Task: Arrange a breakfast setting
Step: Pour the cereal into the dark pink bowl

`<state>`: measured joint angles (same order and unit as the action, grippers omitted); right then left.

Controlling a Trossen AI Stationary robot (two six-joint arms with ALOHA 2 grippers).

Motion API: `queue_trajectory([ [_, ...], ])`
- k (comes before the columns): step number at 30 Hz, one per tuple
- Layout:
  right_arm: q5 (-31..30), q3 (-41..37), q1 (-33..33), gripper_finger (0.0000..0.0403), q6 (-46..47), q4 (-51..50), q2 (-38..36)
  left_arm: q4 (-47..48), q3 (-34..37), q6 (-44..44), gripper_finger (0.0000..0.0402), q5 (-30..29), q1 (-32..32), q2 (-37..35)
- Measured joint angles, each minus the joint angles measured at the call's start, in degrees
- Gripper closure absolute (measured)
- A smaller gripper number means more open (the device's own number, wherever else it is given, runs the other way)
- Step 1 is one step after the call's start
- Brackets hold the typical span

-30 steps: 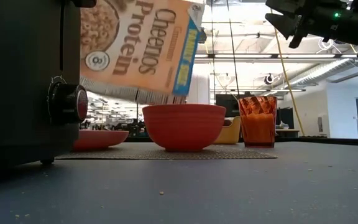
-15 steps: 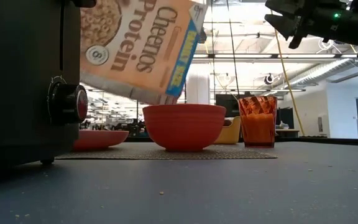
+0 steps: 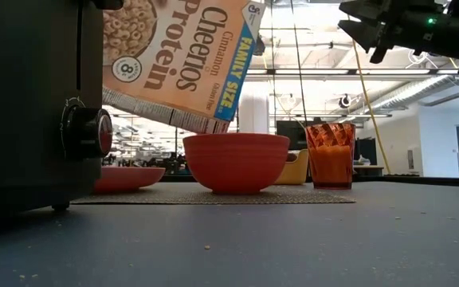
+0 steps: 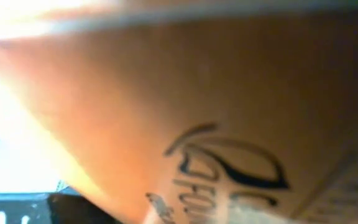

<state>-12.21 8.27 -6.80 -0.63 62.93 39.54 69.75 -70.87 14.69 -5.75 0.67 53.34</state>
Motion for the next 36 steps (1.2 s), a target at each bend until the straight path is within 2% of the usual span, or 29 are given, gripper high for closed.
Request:
queue_trajectory([
  [3,0.00,0.00,-0.01,0.0188,0.01,0.00,0.01,0.19,0.04,0.05,0.0158,1.26,0.00,0.54],
  [8,0.00,0.00,0.02,0.0188,0.01,-0.02,0.00,-0.91,0.04,-0.23,0.0158,-0.74,0.03,0.16],
  [20,0.00,0.00,0.00,0.0188,-0.11,-0.21,0.01,-3.59,0.04,-0.60,0.0158,-0.32,0.00,0.35],
  [24,0.00,0.00,0.02,0.0188,-0.07,-0.26,0.01,-3.14,0.04,0.23,0.0158,1.62,0.00,0.94],
  [29,0.00,0.00,0.01,0.0188,-0.05,-0.28,0.01,-3.06,0.04,0.03,0.0158,-0.06,0.01,0.84],
  [33,0.02,0.00,0.00,0.0188,-0.23,-0.33,0.01,-2.75,0.05,-0.06,0.0158,1.82,-0.06,1.43],
  [36,0.03,0.00,0.00,0.0188,-0.46,-0.35,0.01,-2.67,0.07,-0.04,0.0158,0.07,-0.02,1.18],
])
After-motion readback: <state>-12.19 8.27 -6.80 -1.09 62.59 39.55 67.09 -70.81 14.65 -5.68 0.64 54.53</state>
